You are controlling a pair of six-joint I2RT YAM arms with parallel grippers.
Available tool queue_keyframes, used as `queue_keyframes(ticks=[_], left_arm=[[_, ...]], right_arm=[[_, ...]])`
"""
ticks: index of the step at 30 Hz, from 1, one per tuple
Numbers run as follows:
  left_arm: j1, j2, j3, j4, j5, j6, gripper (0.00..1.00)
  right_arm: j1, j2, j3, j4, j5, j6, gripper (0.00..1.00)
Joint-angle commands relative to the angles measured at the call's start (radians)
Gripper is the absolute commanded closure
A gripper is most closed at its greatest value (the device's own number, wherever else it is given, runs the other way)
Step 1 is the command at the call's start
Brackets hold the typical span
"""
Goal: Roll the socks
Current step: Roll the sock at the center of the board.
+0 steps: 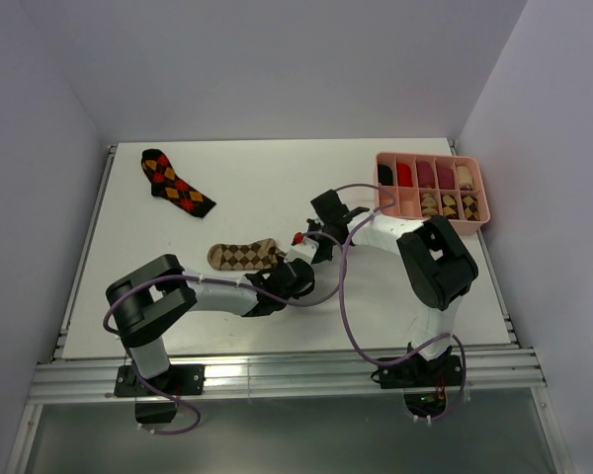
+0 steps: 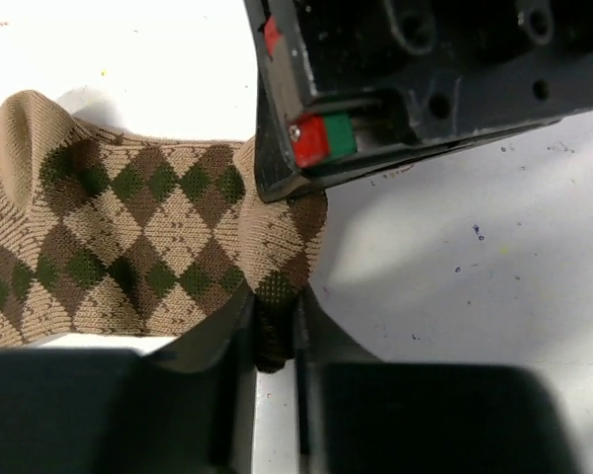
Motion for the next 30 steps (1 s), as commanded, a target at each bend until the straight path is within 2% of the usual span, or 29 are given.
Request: queue_keyframes(ticks=[1, 2, 5, 7, 9, 10, 11, 13, 14, 20, 23, 30], left_arm=[[-0.006, 0.022, 0.011, -0.042, 0.011, -0.037, 0.87], [-0.006, 0.016, 0.006, -0.044, 0.011, -0.044, 0.93], [-0.004, -0.020, -0.003, -0.042, 0.025, -0.050, 0.99], [0.004, -0.039, -0.005, -0.045, 0.042, -0.068, 0.99], [0.030, -0.056, -0.025, -0.038, 0.100, -0.085, 0.99], [0.040, -0.079, -0.034, -0.035, 0.124, -0.109, 0.99], [0.066, -0.092, -0.058, -0.019, 0.182, -0.120, 0.99], [0.102, -0.130, -0.087, -0.001, 0.250, -0.172, 0.98], [0.138, -0.142, -0.122, 0.026, 0.319, -0.189, 0.98], [0.263, -0.227, -0.264, 0.145, 0.488, -0.295, 0.95], [0.301, -0.244, -0.325, 0.227, 0.566, -0.333, 0.93], [0.364, -0.256, -0.417, 0.361, 0.664, -0.387, 0.92]], right_arm=[[0.010, 0.004, 0.024, 0.001, -0.025, 0.010, 1.00], [0.010, -0.004, 0.022, 0.007, -0.031, 0.012, 1.00], [0.008, -0.016, 0.016, 0.024, -0.039, 0.019, 1.00], [0.007, -0.021, 0.013, 0.039, -0.059, 0.024, 1.00], [0.007, -0.033, -0.002, 0.070, -0.080, 0.035, 0.95], [0.005, -0.057, -0.028, 0.113, -0.097, 0.041, 0.91], [0.002, -0.073, -0.045, 0.142, -0.103, 0.057, 0.81], [-0.003, -0.122, -0.100, 0.232, -0.113, 0.071, 0.71], [-0.006, -0.136, -0.118, 0.260, -0.113, 0.085, 0.62], [-0.015, -0.225, -0.260, 0.492, -0.116, 0.131, 0.41], [-0.013, -0.211, -0.304, 0.598, -0.145, 0.142, 0.37], [-0.009, -0.102, -0.330, 0.722, -0.215, 0.165, 0.37]])
